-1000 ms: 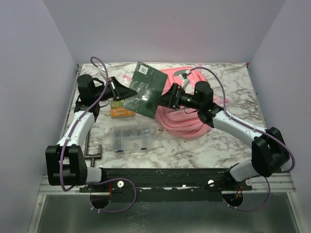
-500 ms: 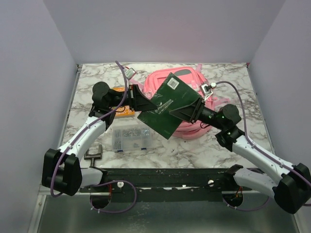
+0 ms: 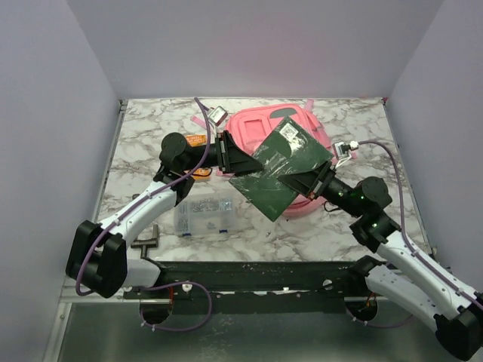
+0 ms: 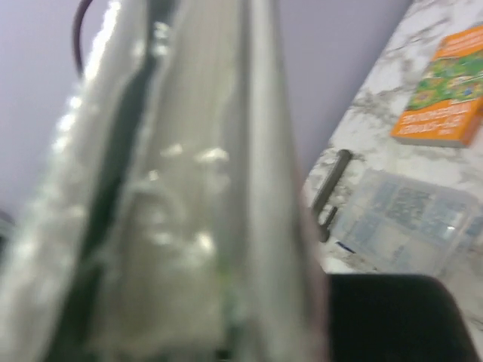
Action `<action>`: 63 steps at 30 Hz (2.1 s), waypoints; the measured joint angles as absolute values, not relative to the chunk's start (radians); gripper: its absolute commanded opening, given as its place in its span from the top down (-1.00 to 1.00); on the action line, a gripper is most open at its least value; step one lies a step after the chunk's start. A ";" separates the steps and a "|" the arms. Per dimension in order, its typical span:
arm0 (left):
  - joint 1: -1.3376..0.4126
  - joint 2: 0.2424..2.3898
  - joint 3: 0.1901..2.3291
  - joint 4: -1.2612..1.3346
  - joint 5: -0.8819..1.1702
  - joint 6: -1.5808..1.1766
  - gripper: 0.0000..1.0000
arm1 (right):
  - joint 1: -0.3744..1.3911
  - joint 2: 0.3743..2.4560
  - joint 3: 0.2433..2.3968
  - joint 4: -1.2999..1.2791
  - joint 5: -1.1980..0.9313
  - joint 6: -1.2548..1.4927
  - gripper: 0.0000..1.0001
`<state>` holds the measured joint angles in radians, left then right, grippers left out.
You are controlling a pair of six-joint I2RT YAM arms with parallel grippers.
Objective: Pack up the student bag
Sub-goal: Pick up the book from the center of the board, then place the book in the student bag.
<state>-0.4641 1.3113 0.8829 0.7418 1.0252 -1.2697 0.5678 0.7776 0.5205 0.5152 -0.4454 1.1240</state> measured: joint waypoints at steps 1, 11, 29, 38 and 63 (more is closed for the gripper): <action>-0.467 1.316 0.881 0.744 1.000 -1.261 -0.41 | 0.569 0.760 0.560 0.401 -0.405 1.089 0.99; -0.585 1.295 0.844 0.253 0.590 -0.823 -0.56 | 0.578 0.653 0.895 -0.398 0.347 0.702 0.99; -1.008 1.888 1.407 -0.261 0.124 -0.256 -0.40 | 0.574 0.368 0.928 -0.696 0.726 0.530 0.99; -1.007 1.960 1.469 -0.302 0.054 -0.222 -0.13 | 0.574 0.337 0.931 -0.758 0.717 0.534 0.99; -0.952 1.956 1.663 -0.513 -0.030 -0.167 1.00 | 0.574 0.418 0.727 -0.752 0.343 0.903 0.99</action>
